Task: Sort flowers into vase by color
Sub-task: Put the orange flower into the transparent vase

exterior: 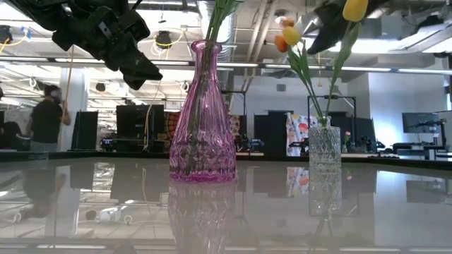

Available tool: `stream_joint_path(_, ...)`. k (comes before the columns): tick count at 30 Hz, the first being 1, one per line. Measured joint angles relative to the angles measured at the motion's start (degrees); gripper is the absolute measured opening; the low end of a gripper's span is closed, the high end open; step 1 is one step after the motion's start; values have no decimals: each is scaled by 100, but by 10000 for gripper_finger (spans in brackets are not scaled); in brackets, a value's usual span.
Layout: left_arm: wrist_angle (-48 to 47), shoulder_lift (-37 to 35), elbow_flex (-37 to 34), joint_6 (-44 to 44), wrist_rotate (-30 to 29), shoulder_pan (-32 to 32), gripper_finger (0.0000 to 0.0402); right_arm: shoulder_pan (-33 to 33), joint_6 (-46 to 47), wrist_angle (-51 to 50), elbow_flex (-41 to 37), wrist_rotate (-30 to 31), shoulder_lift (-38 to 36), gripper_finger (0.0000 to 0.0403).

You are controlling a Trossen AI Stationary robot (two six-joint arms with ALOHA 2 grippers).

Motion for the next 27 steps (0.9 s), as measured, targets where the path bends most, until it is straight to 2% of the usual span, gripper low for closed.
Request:
stream_joint_path(4, -30, 0, 0, 116, -2, 0, 76, 123, 543, 1478, -1427, -3, -1336, 16)
stream_joint_path(9, -26, 0, 0, 216, -2, 0, 75, 630, 1132, 3389, -3039, -5, -2582, 16)
stream_joint_path(12, 0, 0, 0, 252, -3, 0, 75, 960, 1500, 4765, -3892, 54, -2979, 16)
stream_joint_path(15, 77, 0, 0, 252, -4, 0, 75, 1283, 1662, 5735, -4553, 329, -3074, 16)
stream_joint_path(18, 92, 0, 0, 184, -3, 0, 75, 1529, 1660, 5961, -4911, 498, -3058, 17)
stream_joint_path(27, 69, 0, 0, 102, -4, 0, 75, 1704, 1116, 5688, -4987, 756, -3070, 18)
